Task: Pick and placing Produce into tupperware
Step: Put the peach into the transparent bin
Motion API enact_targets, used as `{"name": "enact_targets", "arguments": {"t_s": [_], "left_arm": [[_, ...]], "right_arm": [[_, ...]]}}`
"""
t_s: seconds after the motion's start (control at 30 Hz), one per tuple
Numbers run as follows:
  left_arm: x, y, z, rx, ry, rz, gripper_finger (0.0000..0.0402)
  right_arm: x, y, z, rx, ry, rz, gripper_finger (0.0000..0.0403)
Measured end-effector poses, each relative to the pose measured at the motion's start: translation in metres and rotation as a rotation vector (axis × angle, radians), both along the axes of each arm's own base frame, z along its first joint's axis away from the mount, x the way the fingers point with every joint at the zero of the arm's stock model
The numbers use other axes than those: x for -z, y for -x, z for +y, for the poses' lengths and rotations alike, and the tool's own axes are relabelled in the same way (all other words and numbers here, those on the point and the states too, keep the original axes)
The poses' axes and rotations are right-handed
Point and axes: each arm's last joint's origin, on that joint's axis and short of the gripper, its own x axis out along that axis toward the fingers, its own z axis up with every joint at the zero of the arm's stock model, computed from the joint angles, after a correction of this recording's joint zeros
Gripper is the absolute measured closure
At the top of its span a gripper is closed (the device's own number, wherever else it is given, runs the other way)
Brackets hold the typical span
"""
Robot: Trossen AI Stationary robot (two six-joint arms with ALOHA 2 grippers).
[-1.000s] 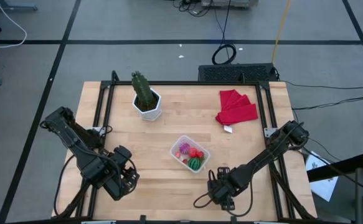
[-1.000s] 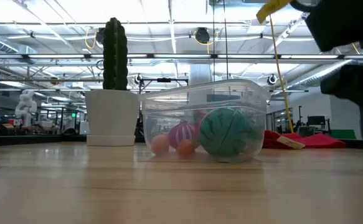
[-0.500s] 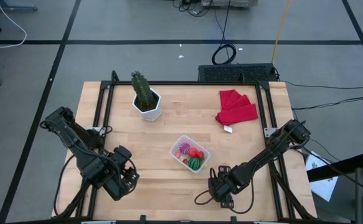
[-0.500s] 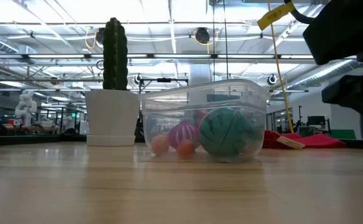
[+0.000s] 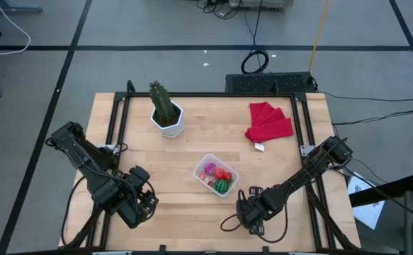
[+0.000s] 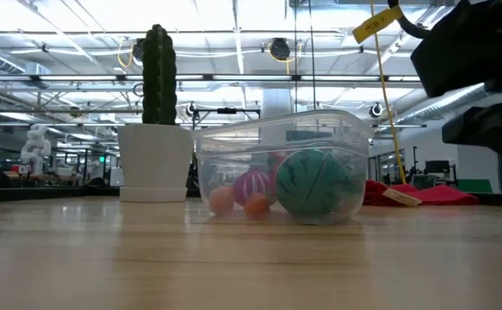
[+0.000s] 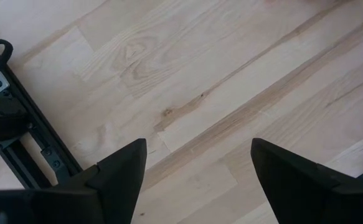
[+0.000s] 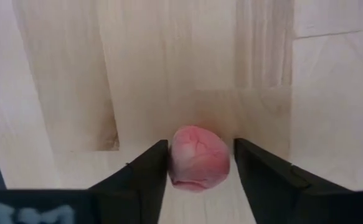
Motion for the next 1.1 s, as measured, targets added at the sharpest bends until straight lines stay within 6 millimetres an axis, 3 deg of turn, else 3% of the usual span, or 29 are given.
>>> {"name": "enact_targets", "arguments": {"t_s": [0.23, 0.37, 0.77, 1.1], "left_arm": [[0.000, 0.000, 0.000, 0.000, 0.000, 0.000, 0.0110], [0.000, 0.000, 0.000, 0.000, 0.000, 0.000, 0.0110], [0.000, 0.000, 0.000, 0.004, -0.008, -0.006, 0.0110], [0.000, 0.000, 0.000, 0.003, -0.009, -0.008, 0.0110]], "right_arm": [[-0.006, -0.001, -0.003, 0.023, -0.018, -0.012, 0.0291], [-0.019, 0.002, -0.006, 0.033, -0.062, -0.008, 0.0309], [-0.100, 0.011, -0.026, 0.176, -0.254, -0.246, 0.0308], [-0.158, -0.015, -0.067, 0.157, -0.355, -0.719, 0.0308]]}}
